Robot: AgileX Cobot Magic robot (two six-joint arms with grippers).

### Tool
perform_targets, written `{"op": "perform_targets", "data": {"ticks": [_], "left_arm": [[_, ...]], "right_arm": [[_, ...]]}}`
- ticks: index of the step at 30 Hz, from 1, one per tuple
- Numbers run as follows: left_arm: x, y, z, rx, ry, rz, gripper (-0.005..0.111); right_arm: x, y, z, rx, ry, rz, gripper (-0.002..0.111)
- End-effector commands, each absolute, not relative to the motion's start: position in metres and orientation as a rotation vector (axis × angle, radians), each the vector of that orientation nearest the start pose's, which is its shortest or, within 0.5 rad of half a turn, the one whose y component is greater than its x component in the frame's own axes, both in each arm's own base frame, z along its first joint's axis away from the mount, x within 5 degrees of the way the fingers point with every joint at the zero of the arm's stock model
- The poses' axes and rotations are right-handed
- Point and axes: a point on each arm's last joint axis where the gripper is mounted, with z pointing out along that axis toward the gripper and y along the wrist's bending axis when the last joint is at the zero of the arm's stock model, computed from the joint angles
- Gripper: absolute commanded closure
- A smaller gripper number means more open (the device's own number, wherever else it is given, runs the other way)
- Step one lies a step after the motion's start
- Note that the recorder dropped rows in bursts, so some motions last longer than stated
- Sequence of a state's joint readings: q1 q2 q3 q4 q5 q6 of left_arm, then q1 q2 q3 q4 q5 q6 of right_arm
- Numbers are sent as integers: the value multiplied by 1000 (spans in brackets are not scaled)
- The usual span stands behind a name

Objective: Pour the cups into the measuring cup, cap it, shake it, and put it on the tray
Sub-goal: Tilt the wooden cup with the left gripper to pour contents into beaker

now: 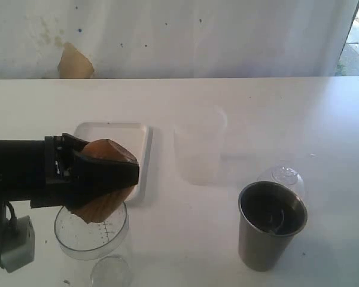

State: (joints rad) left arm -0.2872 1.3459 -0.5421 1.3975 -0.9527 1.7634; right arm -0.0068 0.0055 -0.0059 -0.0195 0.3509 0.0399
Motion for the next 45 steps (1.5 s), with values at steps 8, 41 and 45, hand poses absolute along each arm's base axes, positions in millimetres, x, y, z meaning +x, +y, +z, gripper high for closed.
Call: {"op": "perform_targets", "data": {"ticks": [8, 41, 45], "left_arm": [[195, -136, 239, 1747, -879, 1024, 107], [192, -136, 238, 1736, -901, 1000, 107], [191, -137, 240, 1707, -897, 993, 107]], "right_arm": [[53, -1, 182, 31, 1834, -3, 108], [53, -1, 182, 31, 1834, -3, 108], [53, -1, 182, 31, 1834, -3, 108]]}}
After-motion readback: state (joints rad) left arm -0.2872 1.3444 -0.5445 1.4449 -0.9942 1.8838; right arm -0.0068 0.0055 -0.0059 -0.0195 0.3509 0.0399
